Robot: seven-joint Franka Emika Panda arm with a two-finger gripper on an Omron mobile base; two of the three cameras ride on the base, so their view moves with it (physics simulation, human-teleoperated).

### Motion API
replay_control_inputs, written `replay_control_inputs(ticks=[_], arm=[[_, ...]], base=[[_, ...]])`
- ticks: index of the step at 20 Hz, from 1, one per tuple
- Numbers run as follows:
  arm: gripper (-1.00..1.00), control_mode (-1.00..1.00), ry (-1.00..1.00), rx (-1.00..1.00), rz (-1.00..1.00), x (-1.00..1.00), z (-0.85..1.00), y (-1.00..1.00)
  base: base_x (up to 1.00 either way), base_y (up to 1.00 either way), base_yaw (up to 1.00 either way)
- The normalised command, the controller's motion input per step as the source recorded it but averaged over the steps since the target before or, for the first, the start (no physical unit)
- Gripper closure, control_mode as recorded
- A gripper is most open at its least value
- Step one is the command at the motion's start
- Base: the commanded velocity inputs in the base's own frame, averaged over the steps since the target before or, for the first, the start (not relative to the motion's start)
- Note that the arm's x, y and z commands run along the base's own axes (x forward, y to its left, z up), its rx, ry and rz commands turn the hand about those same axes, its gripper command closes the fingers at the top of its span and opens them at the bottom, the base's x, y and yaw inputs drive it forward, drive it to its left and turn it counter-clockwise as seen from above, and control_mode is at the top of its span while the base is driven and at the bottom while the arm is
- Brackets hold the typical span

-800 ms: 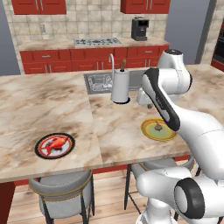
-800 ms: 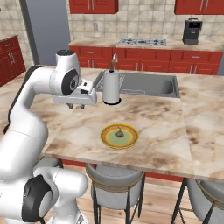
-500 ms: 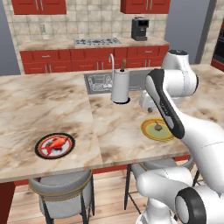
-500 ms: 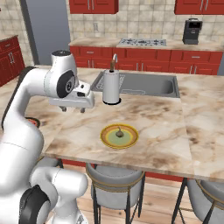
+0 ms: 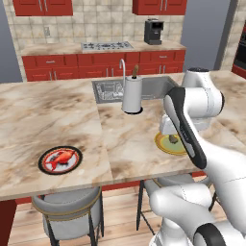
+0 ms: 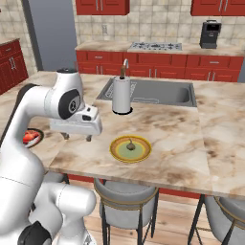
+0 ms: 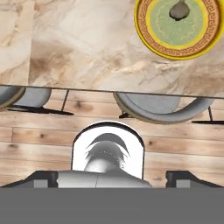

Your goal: Transport the fish and garlic to the fridge. Place the fish on the rack containing meat and place the garlic on the rack containing the vegetable, ensuring meats and vegetables are on different racks.

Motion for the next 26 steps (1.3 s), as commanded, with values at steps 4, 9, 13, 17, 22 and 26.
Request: replay_control_inputs(ticks=[4, 9, 13, 17, 22, 26], arm=[[-1.0, -1.0, 0.22, -0.03, 0.0, -0.01, -0.32, -0.5], [-1.0, -1.0, 0.2, 0.0, 0.0, 0.18, -0.29, -0.45], [-1.0, -1.0, 0.06, 0.0, 0.0, 0.24, -0.18, -0.52], [-1.0, -1.0, 0.0, 0.0, 0.0, 0.38, -0.16, -0.45], [-1.0, -1.0, 0.0, 0.0, 0.0, 0.57, -0.28, -0.18], [-1.0, -1.0, -0.07, 0.0, 0.0, 0.67, -0.25, -0.05]], base=[[0.0, 0.0, 0.0], [0.0, 0.0, 0.0], [0.0, 0.0, 0.0], [0.0, 0.0, 0.0], [0.0, 0.0, 0.0], [0.0, 0.0, 0.0]])
